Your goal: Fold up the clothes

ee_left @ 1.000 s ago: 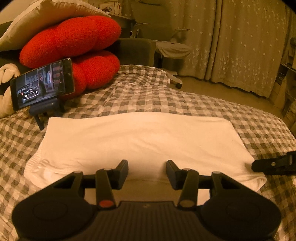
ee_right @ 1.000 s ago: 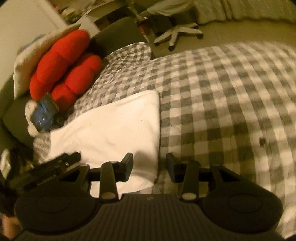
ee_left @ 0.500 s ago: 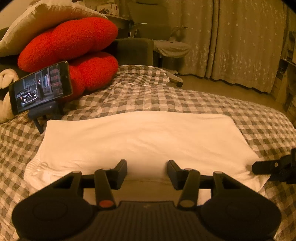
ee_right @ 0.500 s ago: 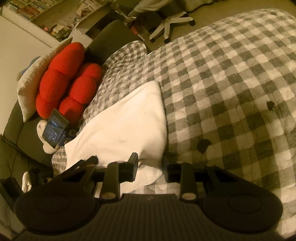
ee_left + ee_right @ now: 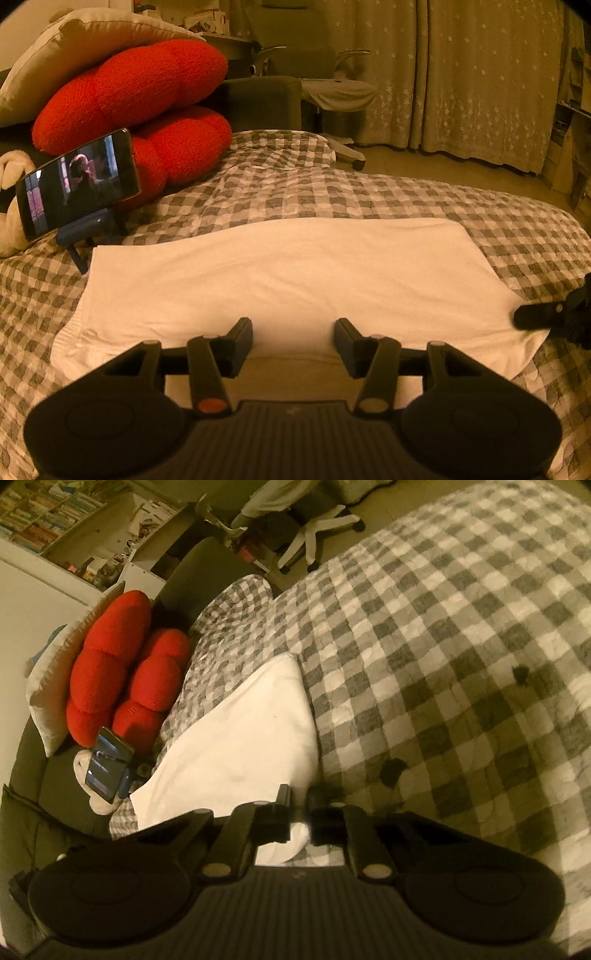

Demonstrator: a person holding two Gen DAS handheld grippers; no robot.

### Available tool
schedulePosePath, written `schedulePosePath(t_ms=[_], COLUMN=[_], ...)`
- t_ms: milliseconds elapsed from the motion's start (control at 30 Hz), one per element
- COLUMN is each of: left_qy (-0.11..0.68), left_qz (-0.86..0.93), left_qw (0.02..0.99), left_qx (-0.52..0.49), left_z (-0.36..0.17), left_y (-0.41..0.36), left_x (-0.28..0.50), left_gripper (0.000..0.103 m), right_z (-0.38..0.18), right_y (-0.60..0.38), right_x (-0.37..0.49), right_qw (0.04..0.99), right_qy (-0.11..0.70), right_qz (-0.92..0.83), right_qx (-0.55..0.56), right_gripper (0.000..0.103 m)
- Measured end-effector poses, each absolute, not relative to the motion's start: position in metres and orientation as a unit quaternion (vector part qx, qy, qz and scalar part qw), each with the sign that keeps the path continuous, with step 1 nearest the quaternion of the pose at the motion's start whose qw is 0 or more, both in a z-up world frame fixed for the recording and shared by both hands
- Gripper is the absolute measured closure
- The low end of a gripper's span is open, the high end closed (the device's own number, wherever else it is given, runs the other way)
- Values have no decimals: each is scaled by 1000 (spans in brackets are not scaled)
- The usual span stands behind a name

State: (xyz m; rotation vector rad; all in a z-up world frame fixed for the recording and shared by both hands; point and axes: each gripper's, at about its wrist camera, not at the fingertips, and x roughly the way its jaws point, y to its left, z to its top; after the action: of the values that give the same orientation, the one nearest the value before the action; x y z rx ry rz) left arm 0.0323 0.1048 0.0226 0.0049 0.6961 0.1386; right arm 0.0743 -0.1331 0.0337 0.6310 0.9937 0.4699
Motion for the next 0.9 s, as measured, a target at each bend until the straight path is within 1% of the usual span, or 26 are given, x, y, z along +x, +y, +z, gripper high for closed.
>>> schedulePosePath(t_ms=[200,233,267,633,700,767,900], left_qy=[341,341,341,342,342,342,343], left_qz=[67,67,67,66,66,65,64], left_qw=[938,938,938,937,938,937,937], left_qx=[8,9,9,8,9,8,7], left_z=[22,22,22,22,22,22,23], left_y=[103,103,103,103,103,103,103], left_x=[32,32,32,32,32,32,32], left_gripper=[51,51,51,50,50,50,50], right_z=[39,38,37,28,30,35,42], right_y=[-126,-127,-127,-131,-131,-127,-125], right_x=[72,72,73,79,77,74,72], right_qw=[816,814,813,794,800,814,823], right_qy=[455,457,459,478,473,463,448], right_qz=[226,225,225,225,224,224,229], right_qx=[275,277,279,302,293,272,263], right_gripper=[94,93,86,83,86,92,93])
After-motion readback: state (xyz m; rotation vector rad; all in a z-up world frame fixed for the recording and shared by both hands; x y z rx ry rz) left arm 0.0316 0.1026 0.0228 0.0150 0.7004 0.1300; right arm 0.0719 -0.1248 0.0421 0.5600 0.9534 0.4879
